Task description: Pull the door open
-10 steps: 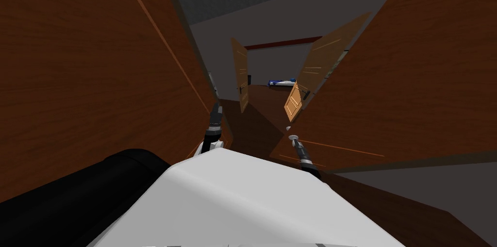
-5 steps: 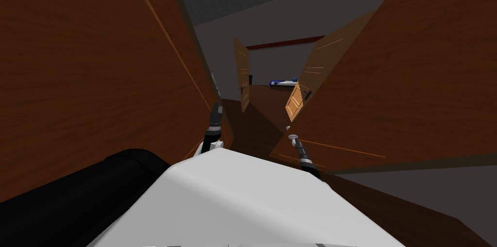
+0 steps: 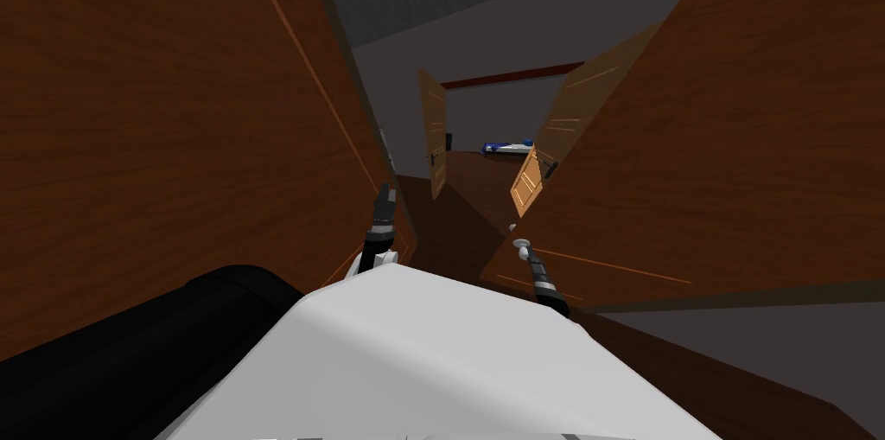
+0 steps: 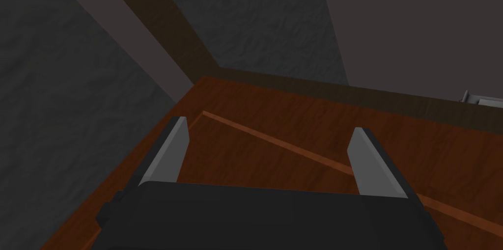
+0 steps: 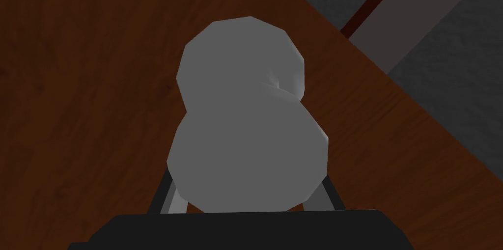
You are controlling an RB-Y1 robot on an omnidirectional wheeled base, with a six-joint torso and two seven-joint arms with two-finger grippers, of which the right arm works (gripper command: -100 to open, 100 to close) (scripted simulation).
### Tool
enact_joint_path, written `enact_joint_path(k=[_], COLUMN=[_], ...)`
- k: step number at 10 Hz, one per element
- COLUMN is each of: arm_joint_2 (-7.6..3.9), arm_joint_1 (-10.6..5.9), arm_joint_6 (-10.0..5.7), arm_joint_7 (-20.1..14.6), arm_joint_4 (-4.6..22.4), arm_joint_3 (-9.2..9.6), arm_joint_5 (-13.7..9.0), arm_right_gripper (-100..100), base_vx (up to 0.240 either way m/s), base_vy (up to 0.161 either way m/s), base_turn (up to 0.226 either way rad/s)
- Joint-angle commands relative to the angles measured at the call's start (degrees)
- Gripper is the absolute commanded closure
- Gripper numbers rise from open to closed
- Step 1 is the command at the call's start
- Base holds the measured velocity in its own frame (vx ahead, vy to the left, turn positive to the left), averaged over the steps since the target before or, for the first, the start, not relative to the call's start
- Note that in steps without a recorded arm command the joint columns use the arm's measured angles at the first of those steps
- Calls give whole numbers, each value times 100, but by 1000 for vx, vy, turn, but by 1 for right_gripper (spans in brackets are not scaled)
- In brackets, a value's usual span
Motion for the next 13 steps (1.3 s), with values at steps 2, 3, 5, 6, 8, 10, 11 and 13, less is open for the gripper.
enact_joint_path(k=[2,3,5,6,8,10,11,13], arm_joint_2=[79,79,74,69,64,59,54,54], arm_joint_1=[3,3,-14,-31,-47,-64,-81,-81], arm_joint_6=[43,43,58,74,89,104,120,120], arm_joint_7=[-411,-472,-710,-917,-1148,-1413,-1558,-1661], arm_joint_4=[-25,-25,-16,-7,2,12,21,21], arm_joint_3=[140,140,184,228,272,316,360,360], arm_joint_5=[-104,-104,-193,-281,-369,-457,-545,-545], arm_right_gripper=[100,100,100,100,100,100,100,100], base_vx=[-41,-24,-30,-35,-29,-27,-51,-34], base_vy=[-23,-11,-15,-25,-19,-17,-28,-14], base_turn=[39,33,36,44,55,50,78,15])
